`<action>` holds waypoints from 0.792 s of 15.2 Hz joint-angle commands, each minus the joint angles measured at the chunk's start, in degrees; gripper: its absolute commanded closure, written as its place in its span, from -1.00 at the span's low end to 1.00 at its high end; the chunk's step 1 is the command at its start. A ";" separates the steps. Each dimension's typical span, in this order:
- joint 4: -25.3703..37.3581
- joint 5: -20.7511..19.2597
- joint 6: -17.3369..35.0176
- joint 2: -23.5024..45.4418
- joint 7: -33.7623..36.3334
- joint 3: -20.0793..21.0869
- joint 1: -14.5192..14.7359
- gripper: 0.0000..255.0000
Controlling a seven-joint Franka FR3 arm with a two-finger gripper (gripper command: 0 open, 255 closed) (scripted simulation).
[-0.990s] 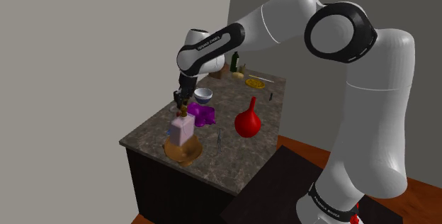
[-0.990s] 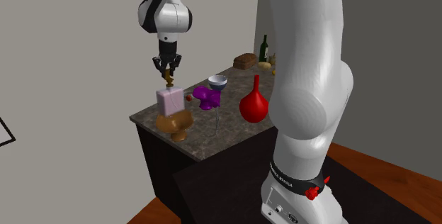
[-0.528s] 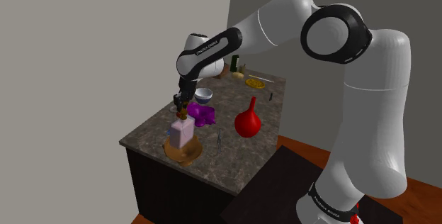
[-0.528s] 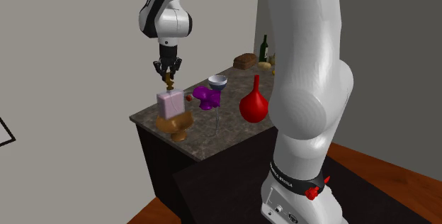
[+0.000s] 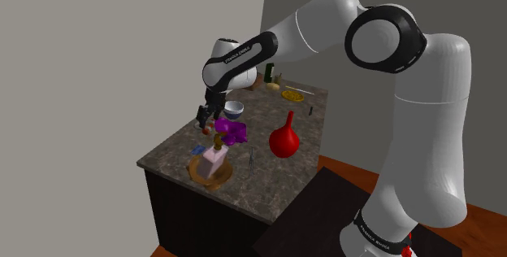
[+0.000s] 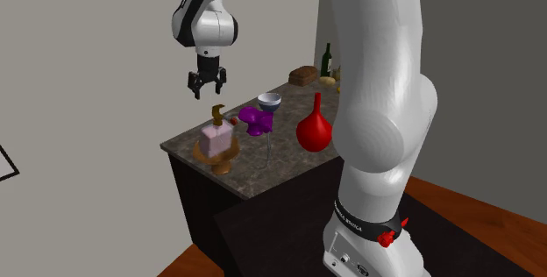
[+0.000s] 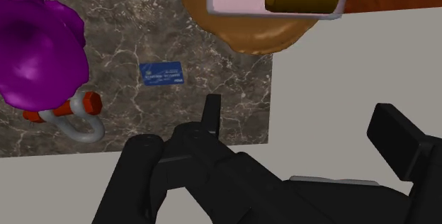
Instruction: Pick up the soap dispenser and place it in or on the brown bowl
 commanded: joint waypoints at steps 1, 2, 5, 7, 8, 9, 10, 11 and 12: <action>0.00 0.00 0.00 0.00 0.00 0.00 0.00 -1.00; 0.01 -0.46 -1.36 -1.38 0.29 -0.25 0.08 -1.00; 0.46 -1.71 -5.35 -4.99 1.09 -0.86 0.25 -1.00; 0.46 -1.71 -5.35 -5.00 1.09 -0.86 0.25 -1.00; 0.46 -1.71 -5.35 -4.99 1.09 -0.85 0.24 -1.00; 0.46 -1.71 -5.35 -4.99 1.09 -0.85 0.24 -1.00; 0.46 -1.71 -5.35 -4.99 1.09 -0.85 0.24 -1.00; 0.46 -1.71 -5.35 -4.99 1.09 -0.85 0.24 -1.00; 0.46 -1.71 -5.35 -4.99 1.09 -0.85 0.24 -1.00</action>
